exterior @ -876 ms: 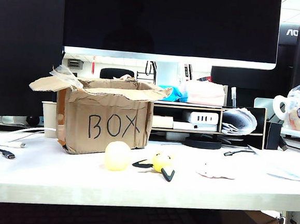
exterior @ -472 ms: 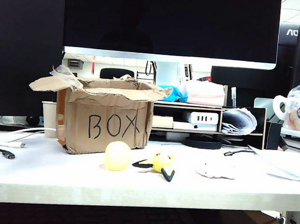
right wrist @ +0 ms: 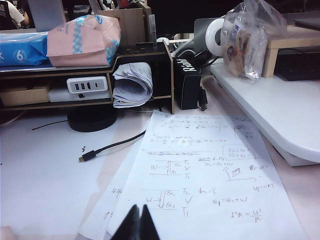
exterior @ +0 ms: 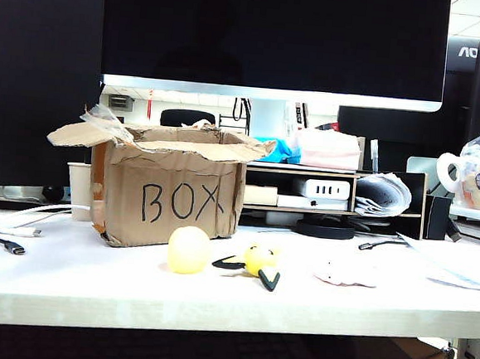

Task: Put the doll that is least similar in color compared to the others into the paper box.

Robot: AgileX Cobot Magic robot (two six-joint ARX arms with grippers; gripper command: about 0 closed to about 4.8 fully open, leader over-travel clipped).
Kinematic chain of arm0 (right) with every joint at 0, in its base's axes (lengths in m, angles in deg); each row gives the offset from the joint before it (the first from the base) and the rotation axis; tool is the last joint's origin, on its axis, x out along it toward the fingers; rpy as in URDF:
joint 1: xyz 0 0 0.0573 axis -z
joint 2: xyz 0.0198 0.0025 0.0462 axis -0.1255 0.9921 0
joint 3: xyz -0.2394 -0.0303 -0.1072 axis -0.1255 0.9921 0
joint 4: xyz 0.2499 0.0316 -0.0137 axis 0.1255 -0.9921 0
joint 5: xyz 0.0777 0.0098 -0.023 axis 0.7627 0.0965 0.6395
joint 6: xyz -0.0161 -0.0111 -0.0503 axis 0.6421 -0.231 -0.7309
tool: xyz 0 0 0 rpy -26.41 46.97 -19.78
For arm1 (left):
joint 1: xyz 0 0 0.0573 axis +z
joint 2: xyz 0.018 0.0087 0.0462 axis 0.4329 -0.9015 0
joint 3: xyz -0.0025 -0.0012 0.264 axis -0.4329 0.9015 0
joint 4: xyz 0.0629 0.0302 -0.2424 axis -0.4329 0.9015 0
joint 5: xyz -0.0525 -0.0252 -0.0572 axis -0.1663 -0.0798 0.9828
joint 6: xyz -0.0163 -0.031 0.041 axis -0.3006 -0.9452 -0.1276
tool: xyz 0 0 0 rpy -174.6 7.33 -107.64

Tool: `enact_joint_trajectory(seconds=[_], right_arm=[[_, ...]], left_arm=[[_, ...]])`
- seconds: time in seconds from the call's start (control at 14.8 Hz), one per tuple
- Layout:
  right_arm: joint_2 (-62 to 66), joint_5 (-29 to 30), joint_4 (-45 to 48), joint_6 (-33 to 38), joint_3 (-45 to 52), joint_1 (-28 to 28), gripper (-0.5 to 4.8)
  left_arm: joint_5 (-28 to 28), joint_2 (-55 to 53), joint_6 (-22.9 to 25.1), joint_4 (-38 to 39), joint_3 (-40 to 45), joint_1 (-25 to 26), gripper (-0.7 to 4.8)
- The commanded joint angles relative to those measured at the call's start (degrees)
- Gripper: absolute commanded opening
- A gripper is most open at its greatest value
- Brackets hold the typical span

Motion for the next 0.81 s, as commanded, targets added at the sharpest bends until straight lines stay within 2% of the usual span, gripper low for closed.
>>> enact_joint_trajectory(seconds=[0.07, 0.61, 0.81], right_arm=[[0.0, 0.0, 1.0, -0.2, 0.2, 0.0, -0.01], [0.0, 0.0, 1.0, -0.2, 0.2, 0.0, -0.01], [0.0, 0.0, 1.0, -0.2, 0.2, 0.0, -0.01]], left_arm=[[0.1, -5.4, 0.0, -0.6, -0.2, -5.6, -0.05], [0.0, -7.3, 0.0, -0.4, -0.2, -28.1, -0.05], [0.1, -7.3, 0.0, -0.4, -0.1, -38.5, -0.05]])
